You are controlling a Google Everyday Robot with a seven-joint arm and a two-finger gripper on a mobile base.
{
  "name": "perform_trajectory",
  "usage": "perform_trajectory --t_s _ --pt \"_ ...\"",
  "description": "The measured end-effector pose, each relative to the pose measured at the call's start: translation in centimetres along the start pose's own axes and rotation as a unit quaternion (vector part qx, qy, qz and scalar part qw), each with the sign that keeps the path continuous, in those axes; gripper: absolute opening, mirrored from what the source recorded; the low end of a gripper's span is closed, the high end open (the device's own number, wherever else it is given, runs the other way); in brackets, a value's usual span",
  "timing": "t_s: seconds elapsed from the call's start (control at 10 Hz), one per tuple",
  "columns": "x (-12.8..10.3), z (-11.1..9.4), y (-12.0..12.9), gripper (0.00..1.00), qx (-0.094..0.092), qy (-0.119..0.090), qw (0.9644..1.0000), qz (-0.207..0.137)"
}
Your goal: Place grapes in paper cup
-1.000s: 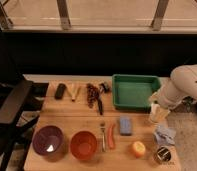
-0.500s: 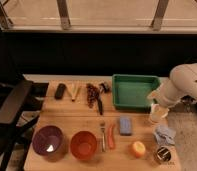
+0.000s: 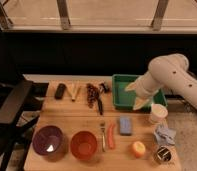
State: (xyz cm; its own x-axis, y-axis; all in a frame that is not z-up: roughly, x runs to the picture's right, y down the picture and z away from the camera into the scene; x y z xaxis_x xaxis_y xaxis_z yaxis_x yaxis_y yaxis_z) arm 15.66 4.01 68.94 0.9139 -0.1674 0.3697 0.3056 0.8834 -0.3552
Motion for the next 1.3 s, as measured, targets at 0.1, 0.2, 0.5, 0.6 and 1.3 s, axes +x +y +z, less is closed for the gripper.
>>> perform_trajectory --t_s 0.1,0.2,0.5,0.6,1.3 --pt "-2.3 0.9 -2.1 0.63 0.003 -0.011 0.9997 -0.021" --pt "-3.2 1.2 -2.9 0.63 0.004 -0.014 0.9995 -0.027" --pt "-3.1 1.1 -2.9 0.63 0.004 -0.014 0.9996 -0.026" --pt "-3.2 1.2 -2.9 0.63 0.004 -0.015 0.9995 -0.027" --pt "-8.0 4.0 -7.4 0.63 0.015 -0.006 0.9955 -0.093"
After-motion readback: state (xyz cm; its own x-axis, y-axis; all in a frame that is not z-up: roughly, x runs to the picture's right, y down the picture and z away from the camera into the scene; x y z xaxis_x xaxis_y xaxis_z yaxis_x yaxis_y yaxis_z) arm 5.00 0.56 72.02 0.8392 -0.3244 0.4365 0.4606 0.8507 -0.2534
